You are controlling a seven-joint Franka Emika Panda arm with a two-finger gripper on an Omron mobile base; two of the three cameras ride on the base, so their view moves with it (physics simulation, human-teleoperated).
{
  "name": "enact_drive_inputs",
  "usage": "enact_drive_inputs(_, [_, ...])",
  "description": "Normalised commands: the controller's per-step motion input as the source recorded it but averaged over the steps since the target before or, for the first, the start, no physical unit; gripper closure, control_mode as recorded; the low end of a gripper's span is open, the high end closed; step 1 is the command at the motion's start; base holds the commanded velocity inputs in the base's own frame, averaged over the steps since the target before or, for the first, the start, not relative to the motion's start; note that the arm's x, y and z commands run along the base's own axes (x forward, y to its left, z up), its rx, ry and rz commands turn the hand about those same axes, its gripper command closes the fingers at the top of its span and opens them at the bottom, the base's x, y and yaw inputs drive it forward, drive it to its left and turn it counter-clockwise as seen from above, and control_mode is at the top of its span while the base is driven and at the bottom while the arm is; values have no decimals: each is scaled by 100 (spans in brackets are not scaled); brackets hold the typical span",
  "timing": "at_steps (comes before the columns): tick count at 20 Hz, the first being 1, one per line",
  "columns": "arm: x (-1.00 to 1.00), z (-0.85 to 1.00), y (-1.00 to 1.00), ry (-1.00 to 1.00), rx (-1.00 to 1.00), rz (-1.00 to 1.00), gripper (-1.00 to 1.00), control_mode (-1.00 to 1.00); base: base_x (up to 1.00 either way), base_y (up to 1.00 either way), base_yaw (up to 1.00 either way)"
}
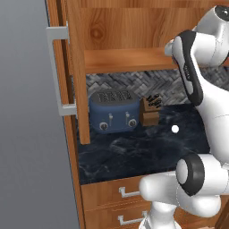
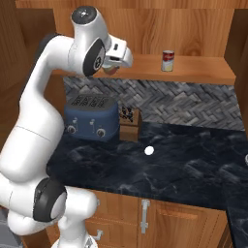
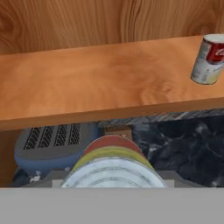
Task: Restock the canned food cabinet by taking the new fresh canned food from the counter and placing it in the cabinet. Then, take the old canned food from the cabinet and place it on the counter.
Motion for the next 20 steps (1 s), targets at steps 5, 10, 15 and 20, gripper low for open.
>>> enact_drive_inputs(5, [77,-26,14,-5,-9,0,100,-100,0,0,0])
enact_drive_inputs(10, [71,-24,6,-4,-8,0,100,-100,0,0,0])
enact_drive_inputs(15, [60,-15,4,-2,-4,0,100,-100,0,0,0])
enact_drive_inputs(20, [40,-18,0,0,-5,0,100,-100,0,0,0])
